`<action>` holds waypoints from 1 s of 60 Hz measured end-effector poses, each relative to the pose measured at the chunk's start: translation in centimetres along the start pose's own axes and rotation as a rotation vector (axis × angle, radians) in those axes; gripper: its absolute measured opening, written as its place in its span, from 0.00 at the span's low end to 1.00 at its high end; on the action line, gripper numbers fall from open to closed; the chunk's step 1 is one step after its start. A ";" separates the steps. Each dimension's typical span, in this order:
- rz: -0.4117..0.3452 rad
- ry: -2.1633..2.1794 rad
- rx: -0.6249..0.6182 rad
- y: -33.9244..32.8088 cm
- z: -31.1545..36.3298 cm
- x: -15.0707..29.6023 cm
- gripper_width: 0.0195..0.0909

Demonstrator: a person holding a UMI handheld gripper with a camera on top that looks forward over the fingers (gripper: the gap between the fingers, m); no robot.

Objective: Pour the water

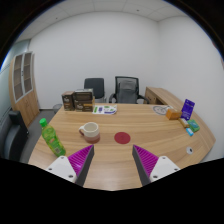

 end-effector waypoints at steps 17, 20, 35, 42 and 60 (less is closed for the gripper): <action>0.123 -0.011 0.186 2.2 18.0 -9.1 0.84; 0.119 -0.018 0.197 3.4 20.1 -9.0 0.84; 0.007 -0.013 0.164 10.5 24.8 -4.6 0.84; -0.040 0.010 0.126 12.9 24.8 -3.0 0.83; -0.197 0.012 0.136 16.1 25.5 -1.9 0.49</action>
Point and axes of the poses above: the point between the fingertips, and its own axes, seen from behind it with the camera up: z to the left, x up, y forward, the way the camera looks, the point moved 3 cm from there along -y, backward, against the way the camera looks, and after that the axes turned 4 degrees about x, right-handed, at the moved point
